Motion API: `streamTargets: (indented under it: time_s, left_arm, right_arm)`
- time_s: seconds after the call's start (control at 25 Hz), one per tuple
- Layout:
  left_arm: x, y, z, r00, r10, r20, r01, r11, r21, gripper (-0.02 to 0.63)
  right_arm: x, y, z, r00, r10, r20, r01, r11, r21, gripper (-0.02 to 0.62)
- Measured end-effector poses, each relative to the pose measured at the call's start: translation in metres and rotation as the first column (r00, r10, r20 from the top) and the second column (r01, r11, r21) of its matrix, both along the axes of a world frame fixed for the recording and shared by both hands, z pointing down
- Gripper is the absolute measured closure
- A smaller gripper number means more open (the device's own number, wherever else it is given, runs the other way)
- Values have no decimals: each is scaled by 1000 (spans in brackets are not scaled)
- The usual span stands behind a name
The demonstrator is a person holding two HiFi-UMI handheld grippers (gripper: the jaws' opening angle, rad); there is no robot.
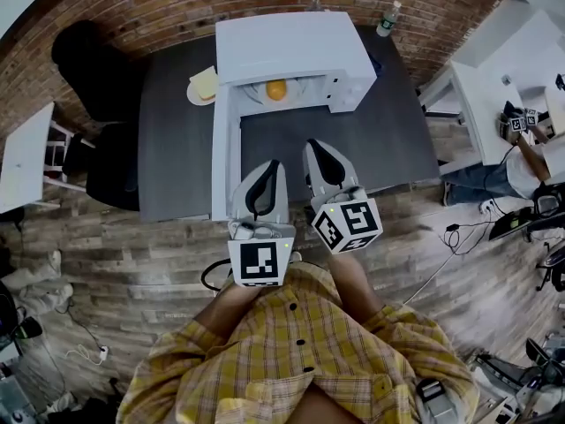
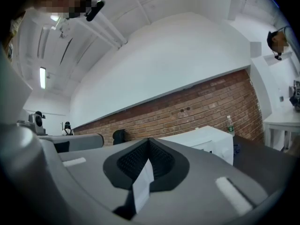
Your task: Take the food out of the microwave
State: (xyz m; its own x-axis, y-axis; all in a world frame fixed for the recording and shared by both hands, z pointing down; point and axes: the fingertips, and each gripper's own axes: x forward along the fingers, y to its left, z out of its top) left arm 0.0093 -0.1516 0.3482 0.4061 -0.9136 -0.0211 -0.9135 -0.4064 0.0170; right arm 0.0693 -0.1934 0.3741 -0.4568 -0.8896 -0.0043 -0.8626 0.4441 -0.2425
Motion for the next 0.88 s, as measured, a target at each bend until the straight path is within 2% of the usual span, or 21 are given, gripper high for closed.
streamTargets:
  time_s: [0.2,0.36,0.44,0.6,0.72,0.76,0.88]
  left_arm:
    - [-1,-10,7,1000,19,10,-19,1000,-3,606]
    - [-3,-19,11,1000,22,11,-22,1000,-18,606]
    - [-4,-23,14,1000,24,8,-24,999,-28,606]
    - [-7,-31,16,999,30,18,-30,999,-24,606]
    - [-7,-34,20,999,35,22,-34,999,-39,606]
    - [-7,-35,21,999,36,22,-35,999,-42,606]
    - [-9,-40,23,999,36,26,-35,999,-41,606]
  right_arm:
    - [1,-27,32,990,4,144,10,995,-96,592]
    - [2,-50,61,969,18,245,27,983,-180,592]
    - [3,-61,75,949,30,315,44,974,-223,592]
    - [5,-85,107,870,75,487,95,944,-316,594]
    - [7,-99,129,749,130,650,162,915,-369,597]
    - [8,-104,135,716,149,682,172,909,-379,598]
    - [10,-119,155,662,187,726,185,898,-400,598]
